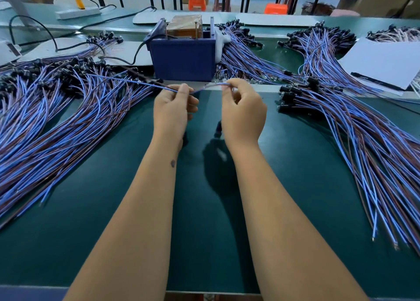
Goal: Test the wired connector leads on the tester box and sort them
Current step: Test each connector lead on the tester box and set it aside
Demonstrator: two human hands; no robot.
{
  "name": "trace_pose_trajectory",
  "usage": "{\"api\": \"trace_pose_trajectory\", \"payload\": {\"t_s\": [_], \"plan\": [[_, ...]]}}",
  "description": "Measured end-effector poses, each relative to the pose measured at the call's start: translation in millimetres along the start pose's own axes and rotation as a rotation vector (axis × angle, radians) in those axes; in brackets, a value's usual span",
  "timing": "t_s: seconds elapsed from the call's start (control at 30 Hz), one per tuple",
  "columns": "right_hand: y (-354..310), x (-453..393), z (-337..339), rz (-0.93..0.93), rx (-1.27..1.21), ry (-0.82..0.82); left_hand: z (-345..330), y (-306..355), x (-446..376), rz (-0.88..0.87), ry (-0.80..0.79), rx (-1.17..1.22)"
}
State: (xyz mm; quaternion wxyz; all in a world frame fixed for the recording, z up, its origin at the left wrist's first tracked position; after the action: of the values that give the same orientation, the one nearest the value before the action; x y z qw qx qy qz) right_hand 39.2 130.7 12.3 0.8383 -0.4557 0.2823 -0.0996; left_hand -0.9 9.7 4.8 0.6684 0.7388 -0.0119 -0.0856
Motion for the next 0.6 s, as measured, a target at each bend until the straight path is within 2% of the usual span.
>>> {"api": "trace_pose_trajectory", "payload": {"t_s": [0.1, 0.17, 0.27, 0.4, 0.6], "plan": [[1, -2, 6, -0.069, -0.348, 0.064, -10, -7, 1, -0.038, -0.065, -0.277], [6, -3, 10, -0.123, -0.463, 0.105, -14, -12, 3, -0.051, -0.105, -0.434], [14, -8, 14, -0.163, -0.36, 0.167, -23, -12, 7, -0.111, -0.147, -0.57], [28, -18, 26, -0.241, -0.347, 0.247, -42, -6, 20, -0.306, -0.194, -0.55], [53, -27, 57, -0.333, -0.343, 0.306, -81, -12, 47, -0.5, -0.467, -0.689]]}}
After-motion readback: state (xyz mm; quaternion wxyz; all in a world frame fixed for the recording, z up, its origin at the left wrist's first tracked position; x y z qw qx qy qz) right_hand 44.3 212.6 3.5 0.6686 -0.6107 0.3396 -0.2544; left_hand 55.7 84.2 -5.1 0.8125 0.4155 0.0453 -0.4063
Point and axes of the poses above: each hand's wrist, its own x-axis away from the middle knuckle, its own z-axis out of the back of the hand, y = z × x, the point moved 2 cm from there along -x, towards the middle knuckle, and after that the axes turned 13 degrees about -y, right-handed, at the moved point
